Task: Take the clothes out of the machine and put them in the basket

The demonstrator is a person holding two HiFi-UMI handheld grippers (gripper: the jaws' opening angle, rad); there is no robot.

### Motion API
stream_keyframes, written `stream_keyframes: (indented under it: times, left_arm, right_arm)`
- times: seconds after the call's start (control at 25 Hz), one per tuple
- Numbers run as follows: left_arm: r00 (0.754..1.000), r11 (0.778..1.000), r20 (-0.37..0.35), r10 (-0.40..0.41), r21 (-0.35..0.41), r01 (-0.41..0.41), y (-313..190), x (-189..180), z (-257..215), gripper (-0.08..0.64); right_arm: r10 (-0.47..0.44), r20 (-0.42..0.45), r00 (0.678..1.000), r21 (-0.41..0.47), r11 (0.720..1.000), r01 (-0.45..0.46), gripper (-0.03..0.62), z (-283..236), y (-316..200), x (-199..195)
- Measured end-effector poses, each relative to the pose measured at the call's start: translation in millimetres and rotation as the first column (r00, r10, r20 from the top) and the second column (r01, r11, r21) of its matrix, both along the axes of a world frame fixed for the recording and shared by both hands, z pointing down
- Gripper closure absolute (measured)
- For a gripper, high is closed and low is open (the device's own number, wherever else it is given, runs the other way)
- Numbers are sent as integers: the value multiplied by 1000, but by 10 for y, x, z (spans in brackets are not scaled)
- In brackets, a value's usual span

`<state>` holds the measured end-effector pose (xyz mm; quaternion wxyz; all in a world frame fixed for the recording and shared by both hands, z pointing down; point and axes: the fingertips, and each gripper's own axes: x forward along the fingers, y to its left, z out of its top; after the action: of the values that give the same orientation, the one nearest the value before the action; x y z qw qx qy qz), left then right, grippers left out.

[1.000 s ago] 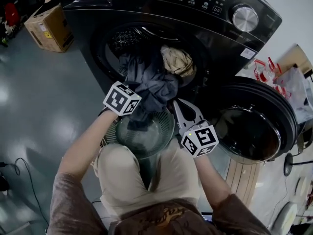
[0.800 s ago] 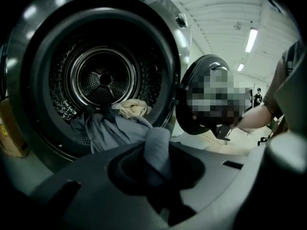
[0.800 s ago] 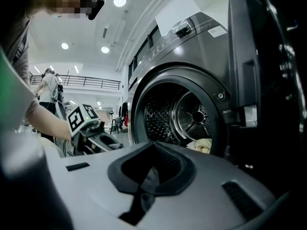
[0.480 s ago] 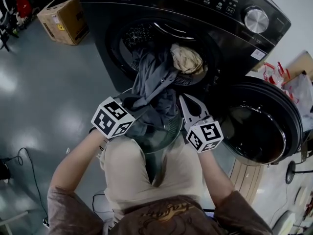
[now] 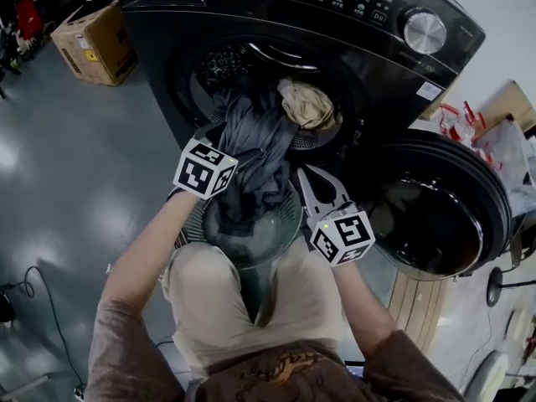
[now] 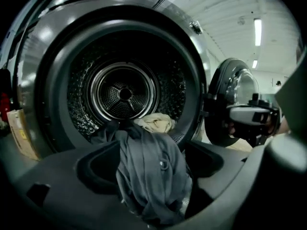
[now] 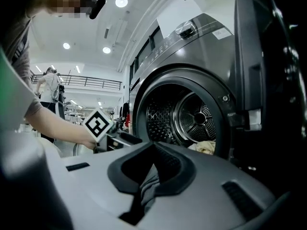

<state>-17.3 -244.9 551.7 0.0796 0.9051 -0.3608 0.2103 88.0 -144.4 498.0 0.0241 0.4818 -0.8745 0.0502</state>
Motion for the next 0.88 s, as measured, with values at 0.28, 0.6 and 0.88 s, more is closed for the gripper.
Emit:
stream_keyframes:
  times: [0.28, 0.6, 0.88]
  left_arm:
    - [994, 997, 84, -72, -25, 74, -748, 190, 479, 121]
    - [975, 991, 191, -110, -50, 121, -1059, 224, 836, 171]
    - [983, 991, 162, -82, -96, 98, -909, 279, 765, 438]
  right_arm:
    - [31, -15, 999, -2, 1000, -31, 595, -7, 11, 57]
    - [53, -22, 998, -7, 999, -53, 595, 3, 21, 115]
    - [64, -20, 998, -16, 998, -65, 595, 28, 46, 181]
